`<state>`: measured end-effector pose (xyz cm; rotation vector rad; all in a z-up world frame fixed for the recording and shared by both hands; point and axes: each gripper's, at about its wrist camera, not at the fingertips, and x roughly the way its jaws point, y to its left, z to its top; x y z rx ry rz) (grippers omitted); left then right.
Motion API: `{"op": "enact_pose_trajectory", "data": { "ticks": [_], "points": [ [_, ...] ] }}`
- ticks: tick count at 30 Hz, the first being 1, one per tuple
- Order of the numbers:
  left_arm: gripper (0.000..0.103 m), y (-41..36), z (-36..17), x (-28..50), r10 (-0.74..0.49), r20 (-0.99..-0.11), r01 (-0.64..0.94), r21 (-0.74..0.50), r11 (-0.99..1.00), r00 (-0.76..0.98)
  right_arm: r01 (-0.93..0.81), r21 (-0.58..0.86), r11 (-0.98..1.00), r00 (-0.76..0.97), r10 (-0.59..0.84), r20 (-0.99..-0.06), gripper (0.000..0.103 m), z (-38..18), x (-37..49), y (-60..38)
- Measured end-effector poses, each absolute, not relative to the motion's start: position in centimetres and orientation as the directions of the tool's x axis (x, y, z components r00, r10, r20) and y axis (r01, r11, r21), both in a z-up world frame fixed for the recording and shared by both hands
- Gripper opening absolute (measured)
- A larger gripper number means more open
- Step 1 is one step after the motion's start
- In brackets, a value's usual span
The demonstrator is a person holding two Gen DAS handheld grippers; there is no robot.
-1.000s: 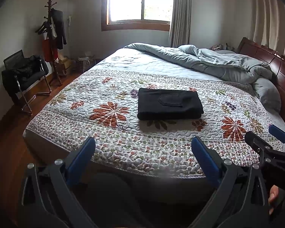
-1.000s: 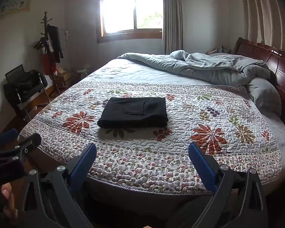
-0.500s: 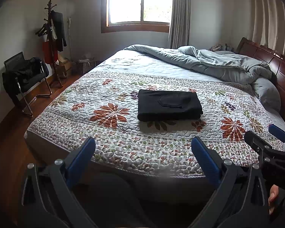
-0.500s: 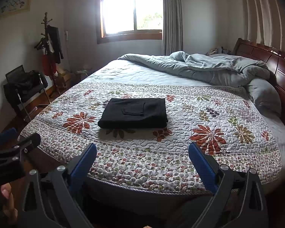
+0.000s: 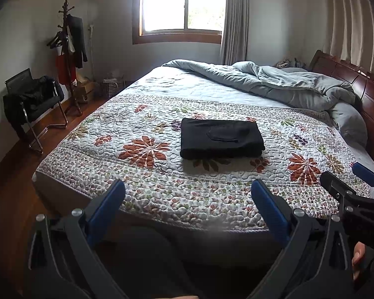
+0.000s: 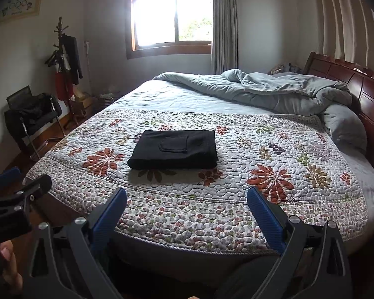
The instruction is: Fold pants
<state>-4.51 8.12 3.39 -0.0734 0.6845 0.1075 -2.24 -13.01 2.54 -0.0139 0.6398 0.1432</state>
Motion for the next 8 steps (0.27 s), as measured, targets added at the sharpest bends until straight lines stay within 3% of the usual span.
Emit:
{"op": "enact_pose_trajectory", "data": {
  "ticks": [8],
  "points": [
    [0.100, 8.45, 3.52, -4.52, 0.072, -0.637, -0.128, -0.042, 0.991, 0.767, -0.143, 0.026, 0.989, 0.794, 0.130, -0.594, 0.097, 2.79, -2.48, -12.84]
  ]
}}
